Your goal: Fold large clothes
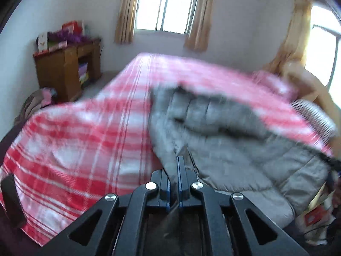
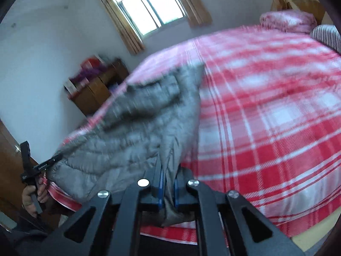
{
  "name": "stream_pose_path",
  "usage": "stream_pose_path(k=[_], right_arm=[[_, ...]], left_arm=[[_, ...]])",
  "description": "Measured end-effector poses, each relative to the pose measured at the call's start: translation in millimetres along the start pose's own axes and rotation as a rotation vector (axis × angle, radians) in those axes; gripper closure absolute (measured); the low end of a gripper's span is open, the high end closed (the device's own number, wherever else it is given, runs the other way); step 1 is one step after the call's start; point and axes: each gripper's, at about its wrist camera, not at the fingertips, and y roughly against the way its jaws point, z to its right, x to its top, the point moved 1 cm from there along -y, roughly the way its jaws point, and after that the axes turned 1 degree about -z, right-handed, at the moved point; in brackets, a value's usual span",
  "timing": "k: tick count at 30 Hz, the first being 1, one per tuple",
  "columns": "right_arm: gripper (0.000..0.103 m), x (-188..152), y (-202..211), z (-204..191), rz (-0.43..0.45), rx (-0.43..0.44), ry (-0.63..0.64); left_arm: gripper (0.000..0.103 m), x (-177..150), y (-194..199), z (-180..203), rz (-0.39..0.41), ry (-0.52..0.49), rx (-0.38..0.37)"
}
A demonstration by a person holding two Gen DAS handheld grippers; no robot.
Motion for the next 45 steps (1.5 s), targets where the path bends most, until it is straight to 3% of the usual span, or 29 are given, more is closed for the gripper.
stream_pose_path(k=[2, 5, 7, 9, 16, 22, 26, 28, 29, 30, 32, 36, 37, 38, 40, 42, 45], right_arm=[[0.094, 12, 24, -11, 0.054, 0.024, 0.013], [0.094, 35, 62, -29, 0.157, 0.073, 0.031], [0.094, 50, 70, -34, 0.201, 0.088, 0.038], [0.094, 71, 63, -36, 0.227, 0.077, 0.053], [0.094, 140, -41, -15, 0.197, 0.002, 0.006], [0.094, 179, -124, 18, 0.144, -0.077, -0.061], [0.094, 188, -167, 47, 0.090, -0.119, -0.110], [0.094, 190, -190, 60, 0.062, -0.140, -0.135], [0.094, 191, -201, 65, 0.045, -0.144, -0.140], [0.094, 191, -211, 68, 0.037, -0.150, -0.144], [0.092, 195, -228, 72, 0.024, -0.162, -0.144], [0.086, 211, -261, 69, -0.005, -0.193, -0.114], [0.074, 215, -263, 69, -0.002, -0.202, -0.122], [0.043, 219, -262, 69, 0.011, -0.219, -0.140], [0.003, 224, -254, 69, 0.080, -0.251, -0.166], [0.003, 227, -236, 61, 0.147, -0.258, -0.151], [0.005, 223, -220, 35, 0.127, -0.292, -0.070]], left_arm=[[0.099, 18, 27, 2, 0.055, 0.003, -0.038], [0.099, 41, 44, 6, 0.121, -0.035, -0.028], [0.099, 60, 29, 6, 0.140, -0.080, 0.019], [0.099, 75, -4, 0, 0.109, -0.082, 0.056], [0.099, 118, -150, -34, -0.038, 0.000, 0.117], [0.095, 129, -225, -33, -0.088, -0.034, 0.173], [0.092, 133, -259, -51, -0.134, 0.037, 0.183], [0.059, 137, -262, -69, -0.103, 0.090, 0.250], [0.033, 139, -261, -79, -0.076, 0.123, 0.280], [0.023, 138, -258, -89, -0.038, 0.161, 0.315], [0.023, 138, -260, -98, -0.026, 0.185, 0.346], [0.023, 146, -251, -110, -0.003, 0.264, 0.591], [0.023, 148, -246, -112, 0.012, 0.294, 0.631], [0.023, 149, -239, -116, 0.030, 0.321, 0.661], [0.023, 152, -223, -115, 0.071, 0.341, 0.759], [0.023, 154, -214, -104, 0.107, 0.320, 0.773], [0.022, 154, -206, -57, 0.166, 0.187, 0.751]])
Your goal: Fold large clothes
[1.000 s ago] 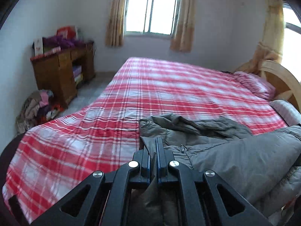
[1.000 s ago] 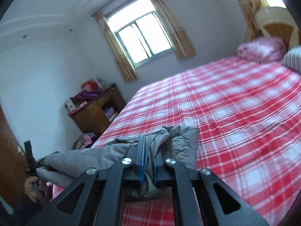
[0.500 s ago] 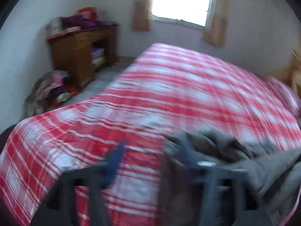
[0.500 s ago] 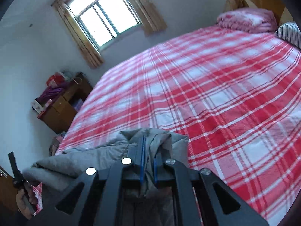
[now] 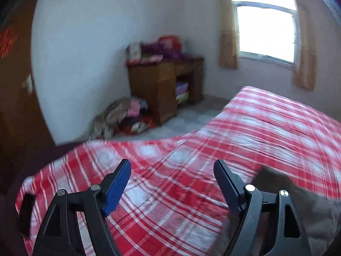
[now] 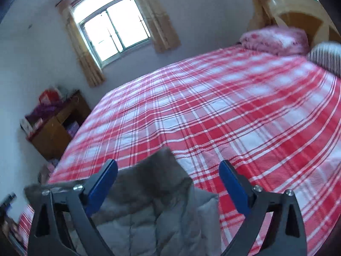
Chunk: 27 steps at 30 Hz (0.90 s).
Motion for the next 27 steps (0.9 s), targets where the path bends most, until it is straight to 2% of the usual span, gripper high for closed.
stream_pose_path(k=[1, 3, 6, 8, 9, 11, 13, 15, 16, 19, 24, 27], right_arm=[[0.005, -3, 5, -8, -0.004, -0.001, 0.020], [0.005, -17, 18, -35, -0.006, 0.022, 0.079], [0.006, -39, 11, -83, -0.043, 0.076, 0.207], [0.009, -58, 2, -113, -0.068, 0.109, 0.326], [0.010, -68, -7, -129, -0.080, 0.101, 0.407], [0.013, -79, -26, -137, -0.105, 0.066, 0.482], [0.017, -80, -48, -129, -0.135, 0.009, 0.487], [0.019, -76, -71, -104, -0.190, -0.045, 0.406], [0.022, -75, -74, -94, -0.195, -0.058, 0.367], [0.023, -72, -85, -70, -0.192, -0.088, 0.297], [0.023, -77, -90, -63, -0.190, -0.081, 0.273], [0.022, -78, -96, -58, -0.197, -0.071, 0.247]], left_arm=[[0.021, -3, 8, 12, 0.020, -0.033, -0.025], [0.010, -13, 25, 47, 0.062, -0.150, -0.070], [0.008, -42, 41, 112, 0.136, -0.376, -0.104], [0.008, -60, 39, 146, 0.157, -0.496, -0.116], [0.008, -69, 32, 164, 0.158, -0.563, -0.115], [0.008, -78, 14, 187, 0.160, -0.635, -0.067], [0.008, -79, -10, 197, 0.129, -0.645, -0.026], [0.008, -74, -42, 196, 0.055, -0.585, 0.017], [0.008, -72, -54, 195, 0.014, -0.559, 0.026], [0.008, -74, -90, 191, -0.101, -0.479, 0.026], [0.006, -88, -104, 198, -0.110, -0.462, 0.014], [0.003, -88, -111, 194, -0.142, -0.443, -0.002]])
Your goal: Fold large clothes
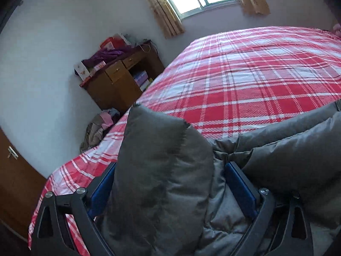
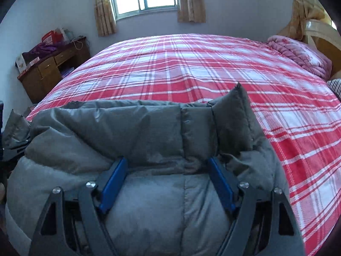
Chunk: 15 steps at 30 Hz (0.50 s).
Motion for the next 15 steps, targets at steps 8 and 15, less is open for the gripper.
stream_pose_path(k=[8, 15], right_arm=[[0.022, -1, -10, 1, -0.035, -0.001, -0.013], [0.021, -3, -16, -4, -0.064, -0.038, 0.013]], left_arm=[[0.001, -4, -6, 2, -0.055, 0.004, -0.023], [0.001, -6, -8, 5, -0.059, -0.009, -0.002]])
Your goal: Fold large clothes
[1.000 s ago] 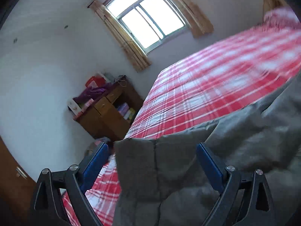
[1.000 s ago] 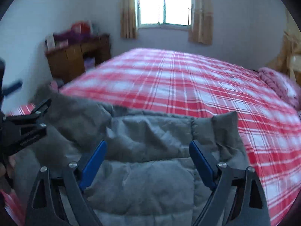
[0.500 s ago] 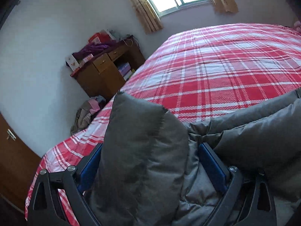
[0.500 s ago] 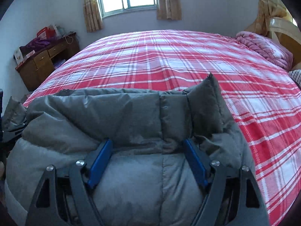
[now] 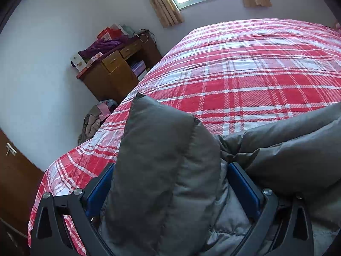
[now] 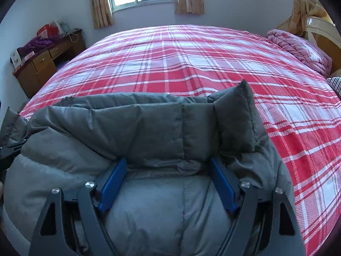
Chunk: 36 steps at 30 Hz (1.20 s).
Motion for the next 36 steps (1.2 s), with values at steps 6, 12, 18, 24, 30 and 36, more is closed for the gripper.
stream_pose_path(k=[6, 12, 18, 24, 30, 36], right_arm=[[0.020, 2, -4, -2, -0.013, -0.021, 0.014], [0.019, 2, -6, -4, -0.021, -0.035, 0.024], [0.019, 2, -7, -6, -0.027, -0.051, 0.033], [0.019, 2, -8, -8, -0.030, -0.071, 0.043], [0.018, 2, -9, -9, -0.034, -0.078, 0.048], [0.017, 14, 22, -15, -0.035, -0.086, 0.016]], left_arm=[[0.001, 0, -1, -1, -0.004, 0.002, -0.002], [0.001, 0, -2, 0, -0.005, 0.004, -0.005], [0.001, 0, -2, 0, -0.004, 0.001, 0.000], [0.001, 0, -2, 0, 0.000, -0.002, 0.007], [0.001, 8, 14, 9, 0.029, -0.123, 0.101], [0.001, 1, 82, -53, 0.127, -0.069, -0.025]])
